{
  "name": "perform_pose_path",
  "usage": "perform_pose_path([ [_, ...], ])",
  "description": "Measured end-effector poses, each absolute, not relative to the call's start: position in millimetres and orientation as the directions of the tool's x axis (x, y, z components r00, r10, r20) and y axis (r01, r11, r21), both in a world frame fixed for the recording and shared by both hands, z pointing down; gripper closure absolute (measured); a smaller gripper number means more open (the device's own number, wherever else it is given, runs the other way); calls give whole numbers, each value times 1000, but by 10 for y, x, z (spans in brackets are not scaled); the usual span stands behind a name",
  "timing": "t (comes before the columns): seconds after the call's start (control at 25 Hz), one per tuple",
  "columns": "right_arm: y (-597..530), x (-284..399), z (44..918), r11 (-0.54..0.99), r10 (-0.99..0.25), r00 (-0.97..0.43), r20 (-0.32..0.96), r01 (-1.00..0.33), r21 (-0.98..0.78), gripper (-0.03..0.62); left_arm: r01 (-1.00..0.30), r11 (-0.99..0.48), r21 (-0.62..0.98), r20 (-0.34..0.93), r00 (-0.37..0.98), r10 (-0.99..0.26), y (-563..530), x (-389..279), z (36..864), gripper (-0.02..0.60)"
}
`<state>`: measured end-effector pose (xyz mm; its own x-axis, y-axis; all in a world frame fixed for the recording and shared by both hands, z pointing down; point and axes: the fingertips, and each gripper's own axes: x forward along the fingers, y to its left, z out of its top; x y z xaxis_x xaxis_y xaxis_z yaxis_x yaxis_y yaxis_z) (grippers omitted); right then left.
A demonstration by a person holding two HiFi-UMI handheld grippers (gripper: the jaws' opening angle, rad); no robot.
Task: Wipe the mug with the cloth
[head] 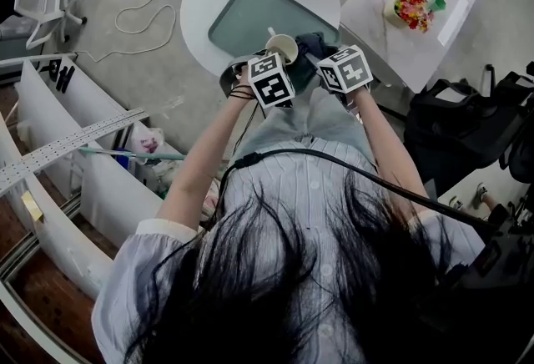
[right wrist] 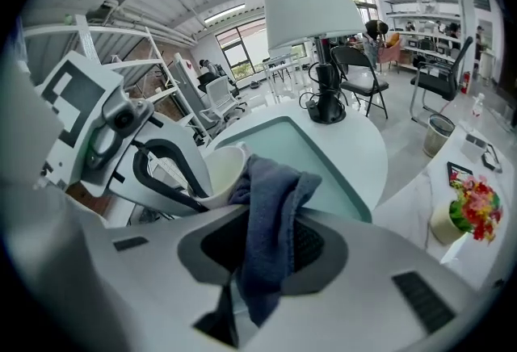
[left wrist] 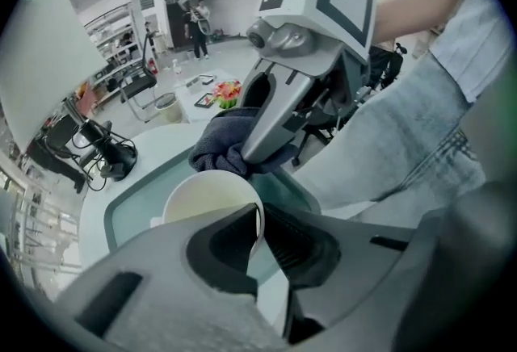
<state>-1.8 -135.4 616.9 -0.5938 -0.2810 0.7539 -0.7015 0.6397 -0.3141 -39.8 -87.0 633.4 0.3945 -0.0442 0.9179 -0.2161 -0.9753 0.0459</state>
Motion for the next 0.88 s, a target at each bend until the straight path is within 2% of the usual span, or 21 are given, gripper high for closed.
perform_pose_path([
  [0.52,-1521,-84,6165,760,-206,-596,776,-597,-257,500,220,-974,47,926,356,125,-784,-553,6324,540],
  [0.88,-1667,-177,6119,886,-139,-589,796,-433,-166,500,352,-932,90,933,298,203,-753,-592,6346,540],
])
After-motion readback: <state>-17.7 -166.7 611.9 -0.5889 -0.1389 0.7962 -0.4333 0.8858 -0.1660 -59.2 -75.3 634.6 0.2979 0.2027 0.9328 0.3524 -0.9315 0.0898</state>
